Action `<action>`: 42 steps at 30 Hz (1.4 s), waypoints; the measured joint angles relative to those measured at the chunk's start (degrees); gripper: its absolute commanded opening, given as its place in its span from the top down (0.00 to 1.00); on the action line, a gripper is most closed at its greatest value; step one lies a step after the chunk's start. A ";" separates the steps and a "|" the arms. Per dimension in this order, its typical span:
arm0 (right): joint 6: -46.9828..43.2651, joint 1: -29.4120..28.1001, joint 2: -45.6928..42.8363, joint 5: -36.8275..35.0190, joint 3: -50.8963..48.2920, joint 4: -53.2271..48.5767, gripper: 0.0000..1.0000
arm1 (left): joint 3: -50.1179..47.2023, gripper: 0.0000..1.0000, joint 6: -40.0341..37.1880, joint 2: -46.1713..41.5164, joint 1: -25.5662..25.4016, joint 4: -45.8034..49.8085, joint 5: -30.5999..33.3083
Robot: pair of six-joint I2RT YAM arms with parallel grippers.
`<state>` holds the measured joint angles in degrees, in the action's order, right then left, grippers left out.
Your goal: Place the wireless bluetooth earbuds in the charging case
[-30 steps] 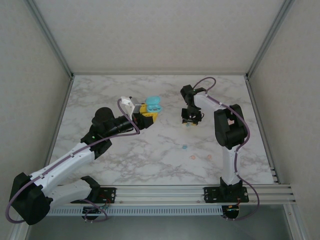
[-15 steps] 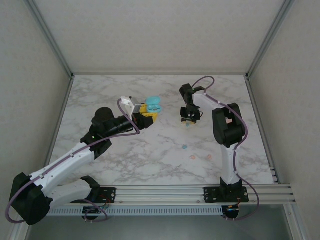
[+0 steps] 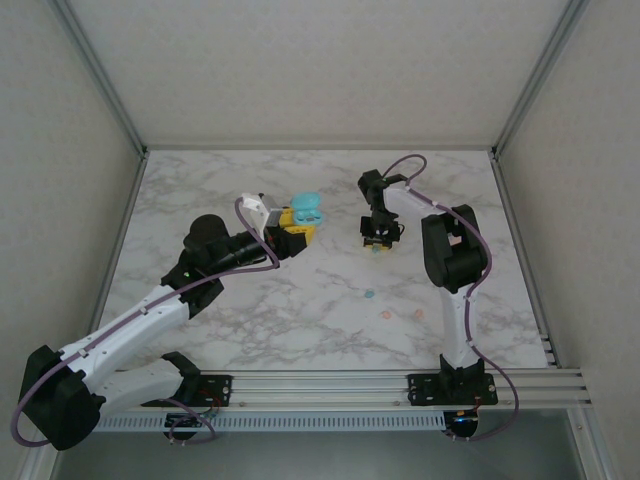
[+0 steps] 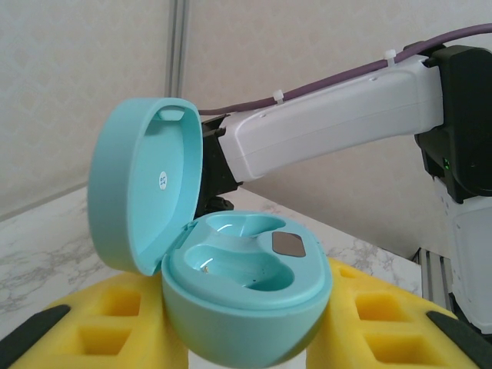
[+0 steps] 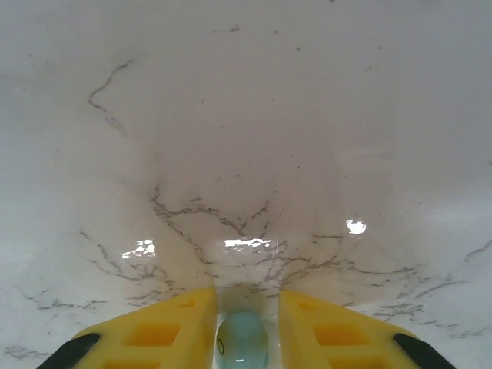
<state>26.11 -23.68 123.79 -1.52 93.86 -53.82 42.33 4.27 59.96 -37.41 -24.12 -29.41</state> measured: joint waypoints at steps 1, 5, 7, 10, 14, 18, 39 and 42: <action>0.00 0.00 0.00 0.00 0.00 0.00 0.73 | 0.00 0.77 0.00 0.00 0.00 0.00 0.00; 0.00 0.02 0.00 -0.04 0.00 -0.02 0.78 | 0.00 0.77 0.00 0.00 0.00 0.00 0.00; -0.02 0.02 0.00 -0.04 0.00 -0.04 0.78 | 0.00 0.77 0.00 0.00 0.00 0.00 -0.02; -0.02 0.02 -0.11 -0.04 -0.13 0.00 0.82 | 0.00 0.77 0.00 0.00 0.00 0.02 0.00; -0.04 0.04 -1.11 0.46 -1.36 0.57 0.82 | 0.00 0.77 0.00 0.00 0.00 0.02 0.17; -0.22 0.07 -5.07 4.00 -4.28 1.90 0.82 | 0.00 0.77 0.00 0.00 0.00 0.02 0.37; 0.55 4.74 -26.43 67.36 -9.90 17.18 0.81 | 0.00 0.78 -2.47 -1.25 0.83 1.07 3.61; 0.94 4.74 -26.75 68.87 -9.90 17.20 0.81 | 0.00 0.78 -2.89 -1.29 0.87 1.36 3.80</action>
<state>27.05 -18.94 97.03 67.35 83.96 -36.62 42.33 1.39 58.67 -36.53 -22.76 -25.61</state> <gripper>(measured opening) 0.193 0.355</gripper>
